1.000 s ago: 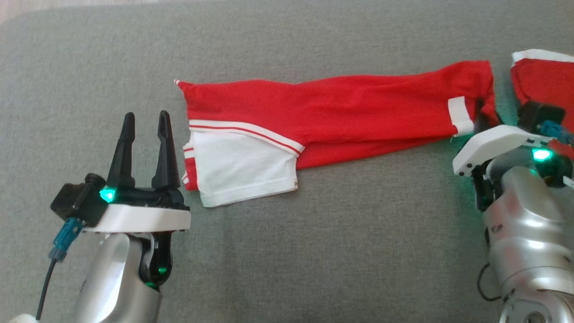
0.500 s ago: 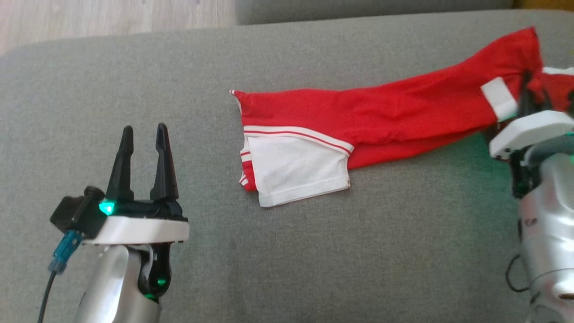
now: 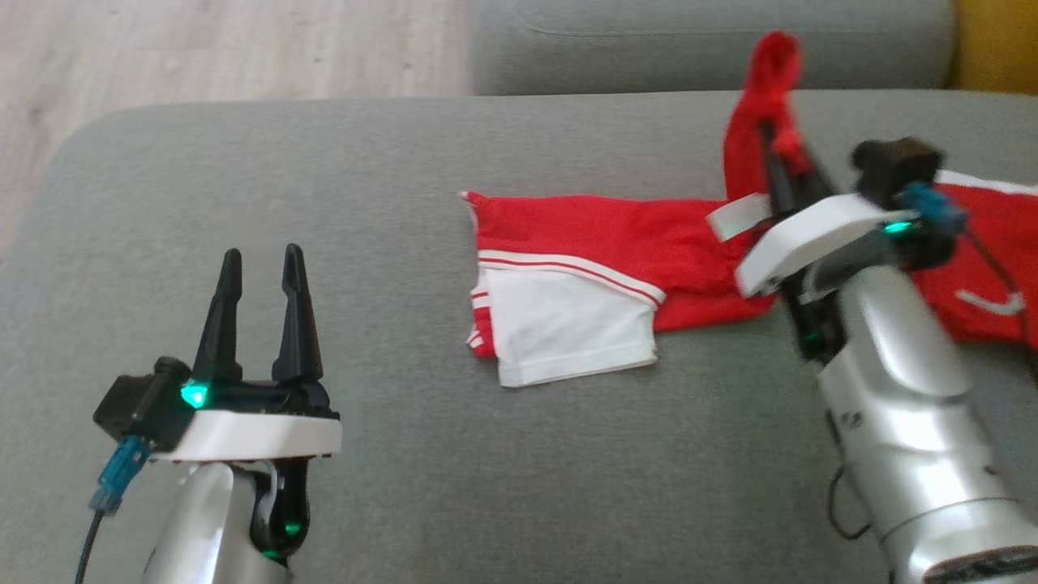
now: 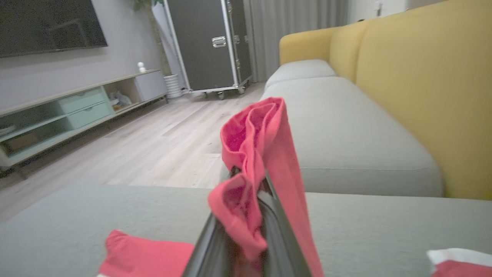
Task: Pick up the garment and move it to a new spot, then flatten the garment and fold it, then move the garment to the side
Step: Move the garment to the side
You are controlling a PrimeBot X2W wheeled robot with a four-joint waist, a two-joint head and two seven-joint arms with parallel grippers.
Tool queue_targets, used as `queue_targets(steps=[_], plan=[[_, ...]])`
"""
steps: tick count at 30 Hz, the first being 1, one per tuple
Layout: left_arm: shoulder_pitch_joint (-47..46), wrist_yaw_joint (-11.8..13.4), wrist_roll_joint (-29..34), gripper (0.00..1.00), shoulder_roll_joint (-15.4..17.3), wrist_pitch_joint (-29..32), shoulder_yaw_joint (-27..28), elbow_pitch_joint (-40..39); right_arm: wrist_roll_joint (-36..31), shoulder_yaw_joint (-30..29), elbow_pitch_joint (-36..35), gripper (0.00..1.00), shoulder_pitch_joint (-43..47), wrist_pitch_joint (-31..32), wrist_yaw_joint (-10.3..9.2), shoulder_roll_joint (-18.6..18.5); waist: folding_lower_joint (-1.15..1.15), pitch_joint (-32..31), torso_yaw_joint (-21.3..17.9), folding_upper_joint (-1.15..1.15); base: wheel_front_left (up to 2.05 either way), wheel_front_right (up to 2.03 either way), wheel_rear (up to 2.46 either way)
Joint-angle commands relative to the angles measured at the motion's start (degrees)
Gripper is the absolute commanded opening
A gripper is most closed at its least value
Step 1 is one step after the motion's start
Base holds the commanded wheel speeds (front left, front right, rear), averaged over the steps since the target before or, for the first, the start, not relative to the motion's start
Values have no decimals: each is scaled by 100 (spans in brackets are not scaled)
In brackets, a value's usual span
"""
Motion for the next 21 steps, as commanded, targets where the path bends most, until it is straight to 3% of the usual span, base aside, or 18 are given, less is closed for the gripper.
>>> queue_targets(steps=[1, 11, 21], plan=[[-156, -33, 38, 100, 61, -29, 172, -192, 367, 469, -277, 0, -32, 40, -4, 111, 1, -46, 168, 0, 0, 0, 0], [-224, -33, 2, 100, 60, -29, -49, -92, 1760, 2293, -130, 0, 112, -5, -4, 115, 1, 71, 783, 0, 0, 0, 0], [-357, -33, -51, 100, 34, -29, -249, 11, 2260, 3145, 509, 0, 41, -216, -4, 115, 1, 246, 1197, 0, 0, 0, 0]])
